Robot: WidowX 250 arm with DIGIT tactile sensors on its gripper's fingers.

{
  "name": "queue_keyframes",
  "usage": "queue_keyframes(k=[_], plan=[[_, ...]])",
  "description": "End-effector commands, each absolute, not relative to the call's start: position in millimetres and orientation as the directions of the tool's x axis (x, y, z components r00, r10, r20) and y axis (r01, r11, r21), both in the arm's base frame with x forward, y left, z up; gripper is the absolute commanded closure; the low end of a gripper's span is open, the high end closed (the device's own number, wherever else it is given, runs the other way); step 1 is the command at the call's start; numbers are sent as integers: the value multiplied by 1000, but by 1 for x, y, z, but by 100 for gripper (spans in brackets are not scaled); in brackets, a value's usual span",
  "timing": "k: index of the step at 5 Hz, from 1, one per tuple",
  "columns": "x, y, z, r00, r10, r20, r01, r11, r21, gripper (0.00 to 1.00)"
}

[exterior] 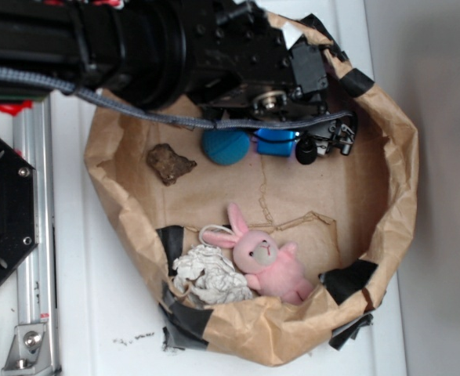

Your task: Grab the blue block.

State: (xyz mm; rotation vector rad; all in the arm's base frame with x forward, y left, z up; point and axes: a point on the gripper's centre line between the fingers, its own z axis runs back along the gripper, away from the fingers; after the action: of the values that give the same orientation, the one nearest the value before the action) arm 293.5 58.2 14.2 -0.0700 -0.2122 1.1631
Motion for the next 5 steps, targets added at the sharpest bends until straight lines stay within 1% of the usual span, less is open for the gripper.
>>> queue_keyframes(k=[1,2,3,4,5], plan=[[276,60,9,384,911,148,-901,405,-158,100],[279,61,18,382,912,153,-897,405,-178,100],[284,59,31,403,902,154,-885,427,-185,100],[289,36,80,554,808,199,-767,589,-255,100],[283,31,131,630,759,166,-701,647,-299,100]])
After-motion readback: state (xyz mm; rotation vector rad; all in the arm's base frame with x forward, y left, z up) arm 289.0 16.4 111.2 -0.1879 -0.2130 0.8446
